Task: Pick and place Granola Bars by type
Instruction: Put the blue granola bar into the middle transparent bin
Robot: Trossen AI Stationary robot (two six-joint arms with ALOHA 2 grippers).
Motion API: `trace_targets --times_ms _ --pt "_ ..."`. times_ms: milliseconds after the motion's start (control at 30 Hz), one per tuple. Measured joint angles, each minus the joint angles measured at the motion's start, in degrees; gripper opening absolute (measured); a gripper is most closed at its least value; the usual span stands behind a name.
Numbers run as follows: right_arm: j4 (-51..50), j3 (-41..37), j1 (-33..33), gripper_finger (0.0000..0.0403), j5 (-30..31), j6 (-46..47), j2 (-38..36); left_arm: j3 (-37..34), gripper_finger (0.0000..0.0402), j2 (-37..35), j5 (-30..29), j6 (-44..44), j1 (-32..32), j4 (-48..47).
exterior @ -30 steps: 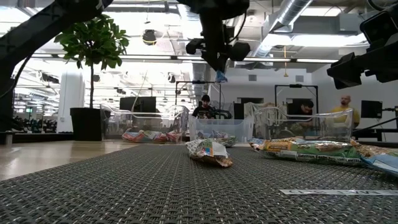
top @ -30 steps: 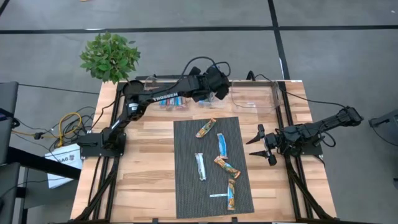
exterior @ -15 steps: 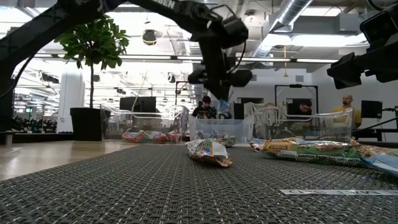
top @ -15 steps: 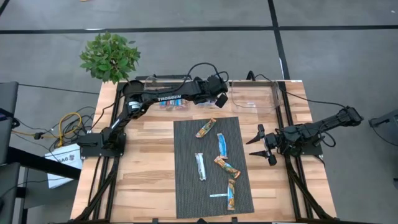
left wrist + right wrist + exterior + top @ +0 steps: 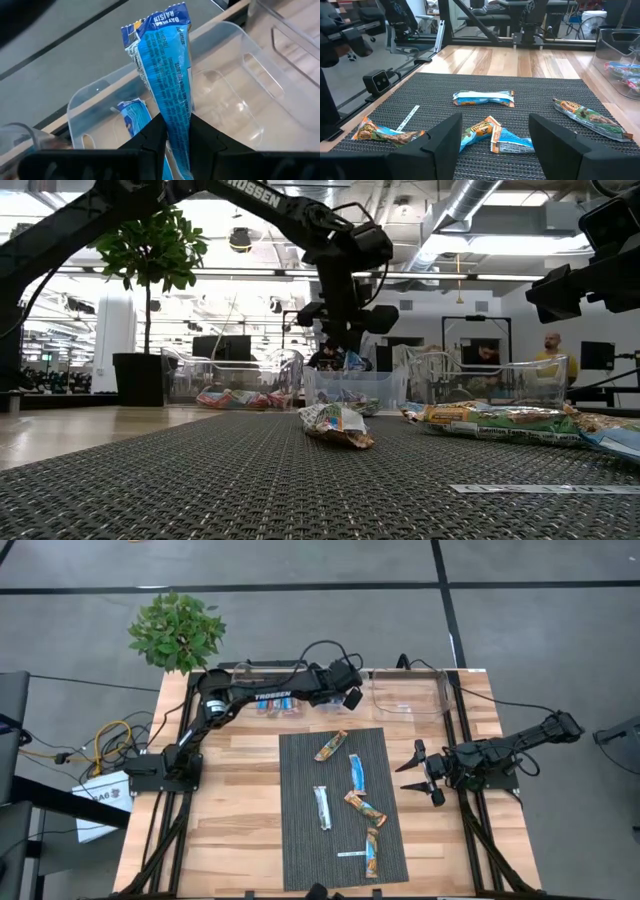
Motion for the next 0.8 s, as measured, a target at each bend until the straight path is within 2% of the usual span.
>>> trace_targets --times_ms 167,633,800 --pt "0.0 0.0 0.0 0.0221 0.0 0.0 0.0 0.0 0.0057 0.0 0.7 -3.6 0.2 0.0" --pt "0.0 0.0 0.0 0.0221 0.0 0.0 0.0 0.0 0.0058 0.0 3.5 -3.1 0.8 0.0" --pt "0.0 0.0 0.0 0.0221 0.0 0.0 0.0 0.0 0.0085 0.0 4.1 -3.2 0.9 0.6"
